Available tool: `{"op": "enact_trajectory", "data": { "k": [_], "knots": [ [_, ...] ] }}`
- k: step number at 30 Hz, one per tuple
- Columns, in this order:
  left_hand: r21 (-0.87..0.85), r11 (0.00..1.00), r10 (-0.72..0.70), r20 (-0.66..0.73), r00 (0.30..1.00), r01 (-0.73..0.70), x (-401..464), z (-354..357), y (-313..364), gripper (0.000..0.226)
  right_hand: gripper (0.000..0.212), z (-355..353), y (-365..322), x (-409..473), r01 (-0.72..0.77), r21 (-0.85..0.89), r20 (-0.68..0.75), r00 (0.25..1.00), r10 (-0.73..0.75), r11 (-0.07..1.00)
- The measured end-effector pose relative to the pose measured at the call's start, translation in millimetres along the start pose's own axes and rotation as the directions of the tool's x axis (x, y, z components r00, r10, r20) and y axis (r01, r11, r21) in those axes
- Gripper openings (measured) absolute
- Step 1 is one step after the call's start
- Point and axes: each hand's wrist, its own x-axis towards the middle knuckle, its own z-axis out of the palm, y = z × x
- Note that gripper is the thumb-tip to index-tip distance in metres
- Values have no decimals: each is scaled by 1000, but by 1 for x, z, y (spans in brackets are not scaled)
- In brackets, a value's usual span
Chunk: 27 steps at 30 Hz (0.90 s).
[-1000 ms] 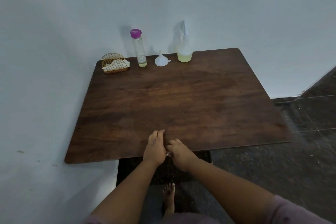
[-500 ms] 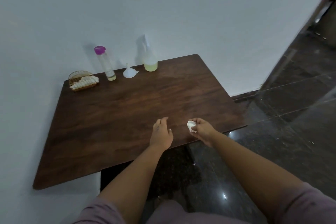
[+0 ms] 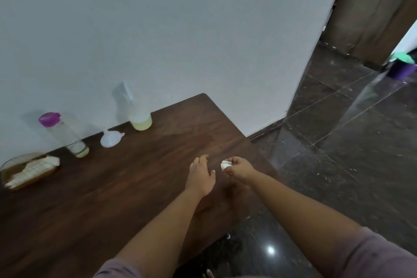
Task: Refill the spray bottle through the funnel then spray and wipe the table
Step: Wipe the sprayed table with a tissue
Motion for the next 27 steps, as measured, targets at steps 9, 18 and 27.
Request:
{"op": "enact_trajectory", "data": {
  "k": [9, 18, 27],
  "knots": [
    [-22, 989, 146, 99, 984, -144, 96, 19, 32, 45, 22, -37, -18, 64, -79, 91, -106, 990, 88, 993],
    [47, 978, 193, 177, 965, -204, 190, 57, 66, 47, 20, -129, -53, 168, -146, -399, -251, 967, 45, 905],
    [137, 982, 116, 97, 989, -128, 272, 100, 89, 44, 52, -180, -73, 299, -279, -437, -210, 956, 205, 855]
  ]
}}
